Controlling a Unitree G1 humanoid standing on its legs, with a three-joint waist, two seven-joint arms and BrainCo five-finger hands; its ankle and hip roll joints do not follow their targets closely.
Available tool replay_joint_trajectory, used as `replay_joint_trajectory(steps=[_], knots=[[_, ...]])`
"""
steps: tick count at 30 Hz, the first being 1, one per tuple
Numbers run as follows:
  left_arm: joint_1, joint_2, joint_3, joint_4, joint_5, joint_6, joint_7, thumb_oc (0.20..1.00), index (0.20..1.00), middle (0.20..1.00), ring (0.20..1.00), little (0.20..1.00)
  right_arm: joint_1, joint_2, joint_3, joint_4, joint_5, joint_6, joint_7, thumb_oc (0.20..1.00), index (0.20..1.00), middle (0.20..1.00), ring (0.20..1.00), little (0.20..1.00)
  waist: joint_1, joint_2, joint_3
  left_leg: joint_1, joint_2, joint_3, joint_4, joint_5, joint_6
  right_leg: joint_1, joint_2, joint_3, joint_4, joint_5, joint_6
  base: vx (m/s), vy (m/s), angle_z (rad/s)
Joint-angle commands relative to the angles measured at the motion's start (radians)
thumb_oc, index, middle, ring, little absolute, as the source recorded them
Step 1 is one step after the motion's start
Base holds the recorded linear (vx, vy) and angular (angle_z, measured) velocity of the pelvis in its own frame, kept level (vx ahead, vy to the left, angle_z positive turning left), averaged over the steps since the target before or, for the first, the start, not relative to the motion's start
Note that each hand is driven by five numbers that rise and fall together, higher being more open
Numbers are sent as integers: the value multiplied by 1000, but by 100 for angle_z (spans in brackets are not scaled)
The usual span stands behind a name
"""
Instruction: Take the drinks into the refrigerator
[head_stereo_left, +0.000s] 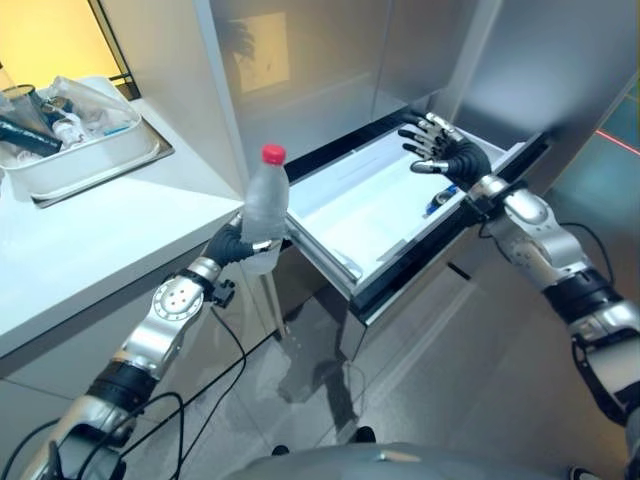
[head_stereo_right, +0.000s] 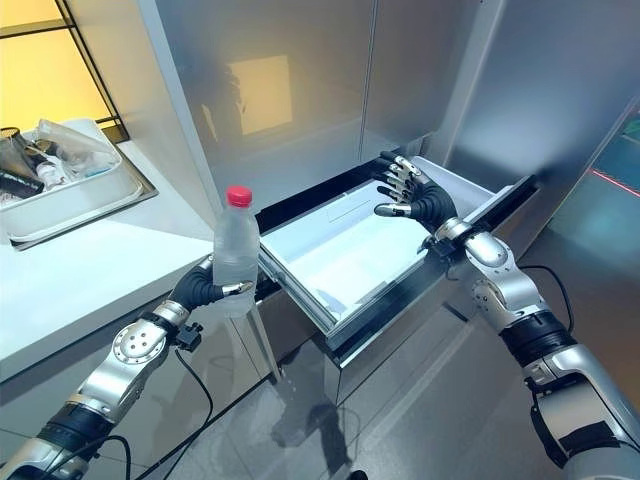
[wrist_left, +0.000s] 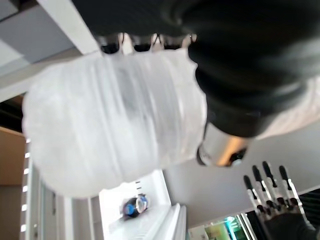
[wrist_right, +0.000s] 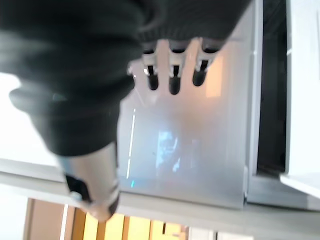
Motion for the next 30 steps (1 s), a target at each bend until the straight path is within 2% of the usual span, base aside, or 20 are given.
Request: replay_joint_trajectory(steps=[1,2,6,14,21,22,23,30], knots=[[-173,16,48,-59,-57,-126,15,200,200,200,200,200,-142,43,42,15,20,-53,8,1000,1000,1000,1000,1000,6,-16,-16,43,-32,-21,11,-89,42,102,-36,-23,72,-161,64,0,0,0],[-173,16,48,-59,-57,-126,15,200,200,200,200,200,-142,43,42,15,20,-53,8,1000,1000,1000,1000,1000,6,-16,-16,43,-32,-21,11,-89,42,102,-36,-23,72,-161,64,0,0,0],[-203,-7,17,-63,-17,-124,28,200,200,200,200,200,-145,144,92,25,60,-24,29,1000,1000,1000,1000,1000,8,-15,-16,46,-32,-20,11,-91,44,105,-35,-20,69,-162,62,0,0,0],[-295,-38,-54,-35,69,-110,61,200,200,200,200,200,-153,279,211,-41,141,44,83,1000,1000,1000,1000,1000,4,-15,-16,36,-34,-21,14,-84,46,97,-37,-15,68,-158,62,0,0,0],[-294,-38,-54,-35,69,-110,61,200,200,200,200,200,-152,279,211,-41,141,44,83,1000,1000,1000,1000,1000,4,-14,-16,43,-32,-21,12,-90,46,103,-35,-15,67,-164,62,0,0,0],[-331,-51,-84,-29,146,-99,75,200,200,200,200,200,-139,345,275,-147,173,93,129,1000,1000,1000,1000,1000,3,-18,-19,34,-36,-23,16,-85,48,99,-36,-16,69,-162,61,0,0,0],[-333,-55,-85,-26,157,-100,76,200,200,200,200,200,-136,350,293,-181,175,105,145,1000,1000,1000,1000,1000,2,-18,-19,35,-36,-23,17,-87,48,100,-37,-17,68,-163,62,0,0,0],[-325,-64,-82,-24,194,-92,81,200,200,200,200,200,-129,383,331,-234,182,129,164,1000,1000,1000,1000,1000,7,-20,-17,35,-34,-24,16,-87,49,102,-36,-19,69,-164,61,0,0,0]])
